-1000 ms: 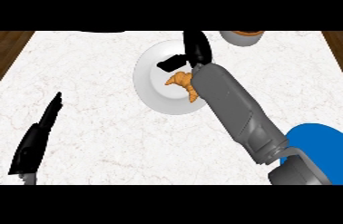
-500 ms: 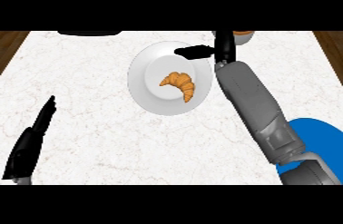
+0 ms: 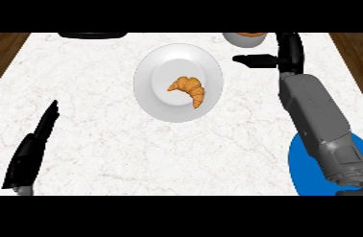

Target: Pick the croissant from the plate and place it in the plate

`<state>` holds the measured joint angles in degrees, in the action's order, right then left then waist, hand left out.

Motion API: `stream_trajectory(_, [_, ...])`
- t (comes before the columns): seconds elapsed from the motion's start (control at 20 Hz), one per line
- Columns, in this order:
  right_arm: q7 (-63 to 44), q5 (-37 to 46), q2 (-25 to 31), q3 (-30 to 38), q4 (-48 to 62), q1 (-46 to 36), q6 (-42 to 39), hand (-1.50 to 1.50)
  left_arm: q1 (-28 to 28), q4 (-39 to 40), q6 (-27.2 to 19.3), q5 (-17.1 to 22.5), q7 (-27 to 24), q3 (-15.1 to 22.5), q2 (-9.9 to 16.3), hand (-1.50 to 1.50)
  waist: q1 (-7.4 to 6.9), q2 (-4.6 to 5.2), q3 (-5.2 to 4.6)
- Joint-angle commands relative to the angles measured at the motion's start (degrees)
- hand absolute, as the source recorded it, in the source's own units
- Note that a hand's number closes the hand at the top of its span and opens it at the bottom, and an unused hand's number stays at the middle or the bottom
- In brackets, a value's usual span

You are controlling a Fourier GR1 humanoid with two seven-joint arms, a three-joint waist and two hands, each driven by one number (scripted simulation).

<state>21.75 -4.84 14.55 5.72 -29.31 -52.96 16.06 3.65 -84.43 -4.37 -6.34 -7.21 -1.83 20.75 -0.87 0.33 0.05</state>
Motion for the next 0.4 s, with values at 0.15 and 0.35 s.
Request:
stream_trajectory(0.15, [8.9,0.2,5.2,2.7,5.2,3.2,-6.8,-1.5,0.4,-0.6,-0.9,-2.6,0.2,0.7,-2.3,0.0,-0.19,0.03,0.0])
stream_trajectory(0.35, [8.9,-0.6,10.2,4.6,7.7,3.4,-12.0,-1.5,0.9,-0.9,1.6,-1.4,-0.5,-1.0,-1.1,0.0,-0.21,0.05,0.0])
